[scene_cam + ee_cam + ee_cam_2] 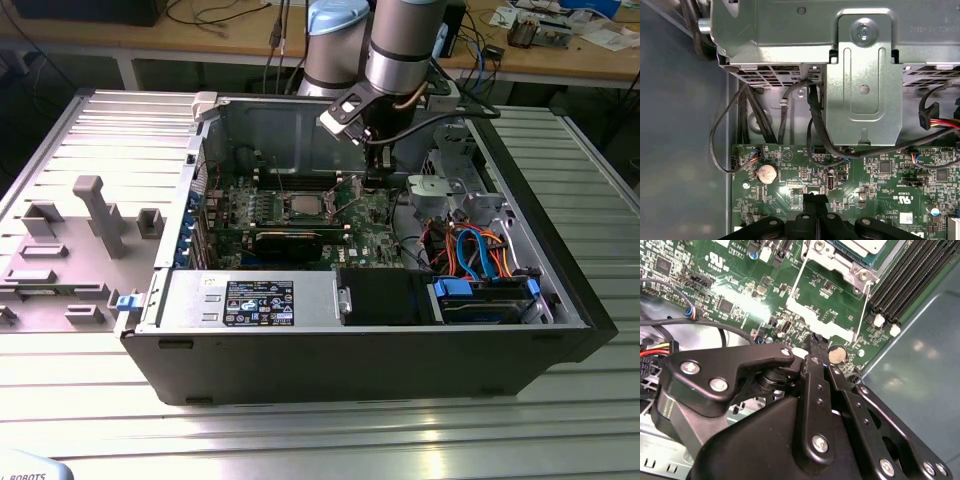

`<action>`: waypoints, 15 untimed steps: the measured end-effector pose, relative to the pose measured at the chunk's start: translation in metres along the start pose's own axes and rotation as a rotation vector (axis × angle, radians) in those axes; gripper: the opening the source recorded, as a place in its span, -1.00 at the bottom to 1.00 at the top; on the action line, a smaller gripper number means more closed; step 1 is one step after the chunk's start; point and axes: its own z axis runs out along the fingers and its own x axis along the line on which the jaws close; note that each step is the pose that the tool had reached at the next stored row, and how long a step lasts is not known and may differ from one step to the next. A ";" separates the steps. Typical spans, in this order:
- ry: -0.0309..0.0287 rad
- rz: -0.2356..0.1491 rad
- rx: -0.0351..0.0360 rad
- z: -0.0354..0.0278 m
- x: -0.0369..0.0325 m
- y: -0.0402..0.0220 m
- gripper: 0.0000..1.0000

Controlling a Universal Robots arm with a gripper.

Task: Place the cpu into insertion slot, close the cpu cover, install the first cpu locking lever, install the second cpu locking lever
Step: 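Close the cpu cover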

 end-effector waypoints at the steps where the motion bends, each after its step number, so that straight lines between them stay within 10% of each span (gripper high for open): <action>1: 0.0000 0.000 0.0001 0.0000 0.0000 0.0000 -0.79; 15: 0.0002 0.000 0.0000 0.0001 0.0000 -0.0040 -0.79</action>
